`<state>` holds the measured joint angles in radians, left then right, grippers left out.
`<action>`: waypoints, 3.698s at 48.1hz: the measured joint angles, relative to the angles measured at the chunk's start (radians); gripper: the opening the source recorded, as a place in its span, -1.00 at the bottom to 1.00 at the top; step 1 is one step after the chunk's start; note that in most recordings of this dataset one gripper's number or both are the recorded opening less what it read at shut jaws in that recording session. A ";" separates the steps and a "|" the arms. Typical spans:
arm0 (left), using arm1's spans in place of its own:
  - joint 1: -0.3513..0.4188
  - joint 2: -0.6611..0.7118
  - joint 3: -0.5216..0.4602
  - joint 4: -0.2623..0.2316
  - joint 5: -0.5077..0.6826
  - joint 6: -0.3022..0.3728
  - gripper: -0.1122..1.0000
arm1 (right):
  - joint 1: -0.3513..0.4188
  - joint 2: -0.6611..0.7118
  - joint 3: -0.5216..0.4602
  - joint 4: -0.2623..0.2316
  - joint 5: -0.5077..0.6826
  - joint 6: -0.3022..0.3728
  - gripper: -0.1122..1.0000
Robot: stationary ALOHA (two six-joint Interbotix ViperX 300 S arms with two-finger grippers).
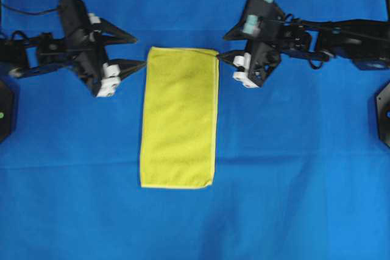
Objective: Fold a vertical towel.
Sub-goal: 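Move both grippers toward the top corners of the yellow towel, then pinch the top-left and top-right towel corners with left and right grippers, then lift the top edge and pull it down toward the bottom edge, then lower the folded edge onto the bottom edge and open both grippers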
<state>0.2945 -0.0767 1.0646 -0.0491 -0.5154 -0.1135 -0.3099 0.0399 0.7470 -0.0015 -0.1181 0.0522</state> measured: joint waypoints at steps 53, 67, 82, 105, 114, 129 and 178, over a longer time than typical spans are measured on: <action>0.032 0.278 -0.140 0.006 0.038 0.014 -0.76 | 0.000 0.163 -0.069 -0.002 0.025 -0.002 -0.72; 0.032 0.249 -0.140 0.006 0.048 0.020 -0.76 | -0.003 0.153 -0.067 -0.002 0.026 0.002 -0.72; 0.074 0.198 -0.155 0.008 0.052 0.075 -0.76 | -0.041 0.069 -0.057 -0.003 0.028 -0.006 -0.72; 0.176 0.198 -0.195 0.009 0.052 0.135 -0.76 | -0.138 0.064 -0.071 -0.063 0.017 -0.014 -0.72; 0.173 0.153 -0.190 0.008 0.067 0.135 -0.76 | -0.138 0.031 -0.077 -0.071 0.028 -0.014 -0.72; 0.083 -0.054 -0.147 0.008 0.196 0.137 -0.76 | -0.072 -0.123 -0.034 -0.071 0.054 -0.003 -0.72; -0.325 0.081 -0.046 0.009 0.149 0.080 -0.76 | 0.272 -0.017 0.054 -0.057 0.015 0.106 -0.72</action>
<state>-0.0307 0.0046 1.0186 -0.0399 -0.3666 -0.0337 -0.0383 0.0230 0.8007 -0.0583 -0.1028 0.1580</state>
